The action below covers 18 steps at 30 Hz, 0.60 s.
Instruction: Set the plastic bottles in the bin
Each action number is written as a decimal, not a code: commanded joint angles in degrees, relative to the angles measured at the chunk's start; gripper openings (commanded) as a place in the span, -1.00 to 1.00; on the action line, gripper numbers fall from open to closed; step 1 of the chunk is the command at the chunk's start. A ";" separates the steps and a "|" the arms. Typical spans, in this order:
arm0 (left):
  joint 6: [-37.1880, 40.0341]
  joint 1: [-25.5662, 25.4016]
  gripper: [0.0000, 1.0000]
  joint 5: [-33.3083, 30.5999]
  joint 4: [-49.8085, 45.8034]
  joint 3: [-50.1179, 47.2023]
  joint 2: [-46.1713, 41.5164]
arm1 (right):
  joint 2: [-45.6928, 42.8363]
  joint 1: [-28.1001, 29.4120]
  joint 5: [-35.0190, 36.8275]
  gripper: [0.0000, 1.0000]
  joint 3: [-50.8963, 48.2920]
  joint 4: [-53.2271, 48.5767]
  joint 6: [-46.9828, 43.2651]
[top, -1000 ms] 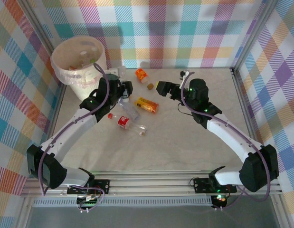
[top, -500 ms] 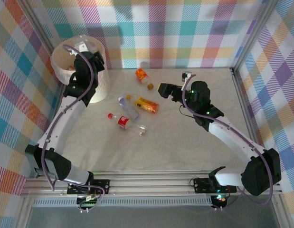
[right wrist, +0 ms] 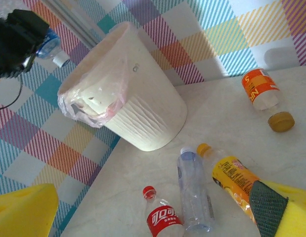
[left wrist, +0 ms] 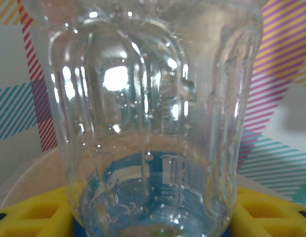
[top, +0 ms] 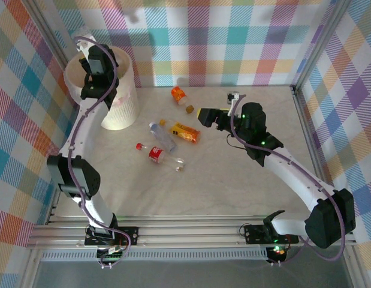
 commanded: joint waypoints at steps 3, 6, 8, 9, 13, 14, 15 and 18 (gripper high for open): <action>-0.27 3.34 -0.12 -2.73 -5.24 8.07 6.40 | -1.38 0.27 -4.02 0.99 0.67 -1.84 -0.62; -2.32 4.99 -0.11 -2.81 -8.93 10.84 9.17 | -1.64 0.29 -4.25 0.99 0.65 -2.73 -0.61; -3.52 5.89 -0.11 -2.92 -12.30 12.14 10.65 | -1.88 0.25 -4.12 0.99 0.41 -3.08 -0.63; -4.03 6.19 -0.10 -3.27 -13.34 12.74 11.43 | -2.07 0.25 -4.09 0.99 0.28 -3.17 -0.61; -5.76 7.51 -0.06 -5.85 -17.45 14.56 13.69 | -2.53 0.25 -3.90 0.99 0.18 -4.07 -0.89; -6.38 7.84 -0.05 -6.11 -18.71 15.02 14.16 | -2.61 0.25 -3.82 0.99 0.18 -4.33 -0.95; -6.93 8.11 -0.04 -6.16 -19.75 15.35 14.56 | -2.66 0.25 -3.81 0.99 0.18 -4.52 -1.00; -8.32 8.59 0.07 -6.13 -22.73 16.71 15.53 | -2.71 0.26 -3.72 0.99 0.18 -4.76 -1.16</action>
